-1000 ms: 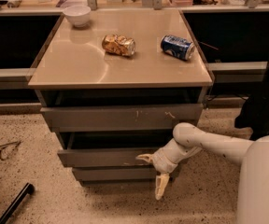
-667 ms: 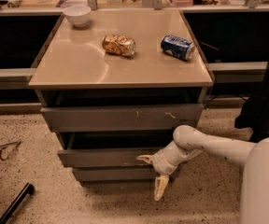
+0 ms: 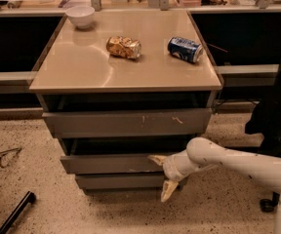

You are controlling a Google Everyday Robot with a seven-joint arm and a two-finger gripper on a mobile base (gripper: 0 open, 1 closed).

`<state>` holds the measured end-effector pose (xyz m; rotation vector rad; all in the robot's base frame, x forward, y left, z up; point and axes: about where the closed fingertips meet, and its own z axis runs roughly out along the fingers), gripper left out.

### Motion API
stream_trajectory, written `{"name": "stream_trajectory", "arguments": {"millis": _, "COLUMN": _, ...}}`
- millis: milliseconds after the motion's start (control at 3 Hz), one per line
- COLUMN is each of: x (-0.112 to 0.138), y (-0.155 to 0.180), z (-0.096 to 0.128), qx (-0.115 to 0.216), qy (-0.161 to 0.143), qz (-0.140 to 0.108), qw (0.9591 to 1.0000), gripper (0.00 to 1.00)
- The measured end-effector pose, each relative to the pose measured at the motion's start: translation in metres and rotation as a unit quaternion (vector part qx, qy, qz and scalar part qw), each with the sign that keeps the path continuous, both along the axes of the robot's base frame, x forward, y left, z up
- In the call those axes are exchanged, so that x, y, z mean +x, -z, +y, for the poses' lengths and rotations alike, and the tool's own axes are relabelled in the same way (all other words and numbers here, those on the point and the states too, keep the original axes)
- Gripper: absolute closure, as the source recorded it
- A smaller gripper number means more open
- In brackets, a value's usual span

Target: Close middle drawer

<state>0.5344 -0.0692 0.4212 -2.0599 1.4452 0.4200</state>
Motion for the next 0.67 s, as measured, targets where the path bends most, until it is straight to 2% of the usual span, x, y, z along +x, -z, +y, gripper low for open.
{"name": "stream_trajectory", "arguments": {"millis": 333, "x": 0.0321, "y": -0.0041, "z": 0.0007, "qx": -0.006, "qy": 0.008, "qz": -0.052, "qw": 0.9986, "gripper": 0.00}}
{"name": "stream_trajectory", "arguments": {"millis": 667, "x": 0.0321, "y": -0.0040, "z": 0.0007, "qx": -0.006, "qy": 0.008, "qz": -0.052, "qw": 0.9986, "gripper": 0.00}}
